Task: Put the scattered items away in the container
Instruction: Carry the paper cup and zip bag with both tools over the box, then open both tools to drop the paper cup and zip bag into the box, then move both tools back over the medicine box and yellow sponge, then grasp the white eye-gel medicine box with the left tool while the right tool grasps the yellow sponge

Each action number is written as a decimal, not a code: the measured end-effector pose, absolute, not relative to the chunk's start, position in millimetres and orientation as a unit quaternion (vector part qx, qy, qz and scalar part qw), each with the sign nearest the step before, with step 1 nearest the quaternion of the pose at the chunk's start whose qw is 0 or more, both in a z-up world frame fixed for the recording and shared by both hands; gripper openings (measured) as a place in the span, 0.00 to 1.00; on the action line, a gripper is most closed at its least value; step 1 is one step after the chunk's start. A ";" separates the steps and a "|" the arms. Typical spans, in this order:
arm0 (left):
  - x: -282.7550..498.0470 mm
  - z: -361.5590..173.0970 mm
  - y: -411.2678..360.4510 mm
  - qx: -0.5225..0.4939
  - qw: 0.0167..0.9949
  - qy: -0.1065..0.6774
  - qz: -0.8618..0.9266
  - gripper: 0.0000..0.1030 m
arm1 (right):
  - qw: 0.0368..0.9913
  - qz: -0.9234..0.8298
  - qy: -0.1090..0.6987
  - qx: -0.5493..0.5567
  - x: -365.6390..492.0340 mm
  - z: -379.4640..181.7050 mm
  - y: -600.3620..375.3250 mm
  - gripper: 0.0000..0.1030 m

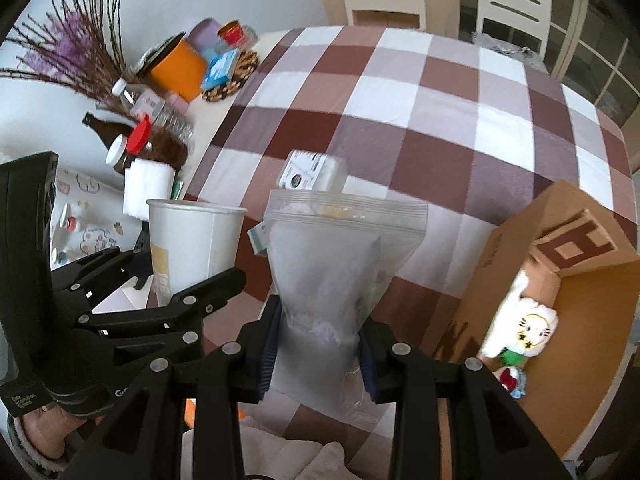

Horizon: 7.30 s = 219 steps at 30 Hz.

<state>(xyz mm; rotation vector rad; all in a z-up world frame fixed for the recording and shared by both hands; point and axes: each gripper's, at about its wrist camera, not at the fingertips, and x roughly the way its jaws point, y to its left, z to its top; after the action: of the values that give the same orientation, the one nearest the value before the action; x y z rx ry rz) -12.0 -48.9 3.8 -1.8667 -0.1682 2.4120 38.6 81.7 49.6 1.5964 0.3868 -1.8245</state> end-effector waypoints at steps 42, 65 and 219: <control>-36.9 44.5 161.7 -0.595 0.235 0.061 0.766 0.59 | 0.202 -0.778 0.031 0.594 2.7 105.2 270.2 0.34; -48.4 20.5 187.6 -0.620 0.233 0.082 0.745 0.59 | 0.195 -0.762 0.025 0.617 -18.9 85.1 290.1 0.34; -64.1 -165.9 -124.8 -0.650 -0.025 -0.072 0.756 0.75 | 0.252 -0.672 0.118 0.687 -19.9 -119.3 -13.7 0.28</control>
<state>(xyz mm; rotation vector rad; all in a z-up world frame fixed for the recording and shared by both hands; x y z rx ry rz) -64.1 -124.8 -165.9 -2.0741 -0.2314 2.4156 -19.9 -13.7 -119.3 1.8671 0.3218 -1.8261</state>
